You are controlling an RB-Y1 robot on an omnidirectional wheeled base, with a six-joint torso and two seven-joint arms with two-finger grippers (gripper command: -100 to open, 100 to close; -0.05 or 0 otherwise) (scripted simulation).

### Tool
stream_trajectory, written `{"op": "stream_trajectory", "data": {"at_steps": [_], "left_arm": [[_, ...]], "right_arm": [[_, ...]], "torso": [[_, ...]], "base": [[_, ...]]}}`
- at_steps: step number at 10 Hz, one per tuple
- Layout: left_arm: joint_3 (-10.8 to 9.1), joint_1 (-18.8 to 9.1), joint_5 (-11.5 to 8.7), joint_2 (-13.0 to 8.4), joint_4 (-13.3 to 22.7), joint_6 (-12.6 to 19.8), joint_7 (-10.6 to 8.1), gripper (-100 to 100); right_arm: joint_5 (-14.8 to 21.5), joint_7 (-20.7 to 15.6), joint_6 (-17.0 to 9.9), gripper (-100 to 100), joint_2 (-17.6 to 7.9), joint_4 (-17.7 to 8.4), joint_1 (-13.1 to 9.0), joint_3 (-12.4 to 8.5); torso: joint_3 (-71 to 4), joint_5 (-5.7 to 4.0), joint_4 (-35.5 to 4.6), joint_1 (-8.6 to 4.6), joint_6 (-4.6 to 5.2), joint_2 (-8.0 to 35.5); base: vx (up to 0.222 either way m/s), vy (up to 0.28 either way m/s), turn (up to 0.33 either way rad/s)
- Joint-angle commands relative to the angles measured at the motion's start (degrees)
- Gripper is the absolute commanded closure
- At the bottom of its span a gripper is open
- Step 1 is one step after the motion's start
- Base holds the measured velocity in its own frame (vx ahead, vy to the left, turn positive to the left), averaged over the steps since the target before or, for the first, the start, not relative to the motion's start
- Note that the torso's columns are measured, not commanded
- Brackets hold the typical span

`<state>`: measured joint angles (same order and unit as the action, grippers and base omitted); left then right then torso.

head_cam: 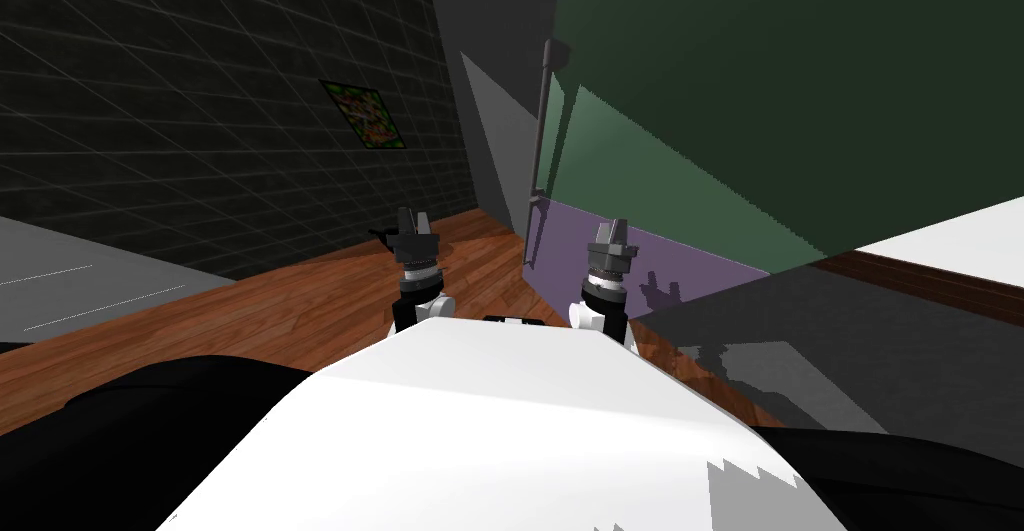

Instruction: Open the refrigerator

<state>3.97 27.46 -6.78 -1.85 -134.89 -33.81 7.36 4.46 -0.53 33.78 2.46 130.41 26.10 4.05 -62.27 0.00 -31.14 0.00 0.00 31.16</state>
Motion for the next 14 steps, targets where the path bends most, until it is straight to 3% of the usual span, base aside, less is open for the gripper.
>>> {"op": "stream_trajectory", "data": {"at_steps": [1,2,5,9,10,11,13,14], "left_arm": [[0.0,0.0,0.0,0.0,0.0,0.0,0.0,0],[0.0,0.0,0.0,0.0,0.0,0.0,0.0,0],[0.0,0.01,0.0,0.0,0.03,0.0,0.0,0],[0.01,0.01,0.0,0.01,0.02,0.0,0.0,0],[0.01,0.01,0.0,0.01,0.02,0.0,0.0,0],[0.01,0.01,0.0,0.01,0.02,0.0,0.0,0],[0.0,0.01,0.0,0.0,0.03,0.0,0.0,0],[0.0,0.01,0.0,0.01,0.03,0.0,0.0,0]], "right_arm": [[0.0,0.0,0.0,0,0.0,0.0,0.0,0.0],[0.43,-0.79,0.05,-100,-2.86,-0.61,-0.62,0.21],[1.41,-2.63,0.18,-100,-6.78,-1.98,-2.04,0.72],[4.7,-8.64,0.59,-100,-11.9,-6.41,-6.8,2.49],[5.74,-10.25,0.73,-100,-12.79,-7.76,-8.31,3.06],[5.74,-10.94,0.73,-100,-12.79,-7.76,-8.31,3.06],[8.03,-14.59,1.04,-100,-14.3,-10.7,-11.63,4.33],[8.03,-15.4,1.04,-100,-14.3,-10.7,-11.63,4.33]], "torso": [[-8.46,0.0,-4.23,0.0,0.0,4.23],[-16.92,0.0,-8.46,0.0,0.0,8.46],[-22.26,0.01,-11.07,0.03,0.0,11.05],[-22.33,0.02,-11.13,0.08,0.0,11.08],[-22.33,0.02,-11.13,0.08,0.0,11.08],[-22.31,0.02,-11.14,0.06,0.0,11.11],[-22.28,-0.04,-11.15,-0.12,0.01,11.15],[-22.3,0.0,-11.14,0.03,0.01,11.13]], "base": [[0.0,0.0,0.0],[0.011,0.01,-0.039],[0.014,0.023,-0.043],[0.037,0.064,-0.121],[0.045,0.096,-0.13],[0.038,0.064,-0.04],[0.037,0.063,-0.129],[0.024,0.067,-0.064]]}}
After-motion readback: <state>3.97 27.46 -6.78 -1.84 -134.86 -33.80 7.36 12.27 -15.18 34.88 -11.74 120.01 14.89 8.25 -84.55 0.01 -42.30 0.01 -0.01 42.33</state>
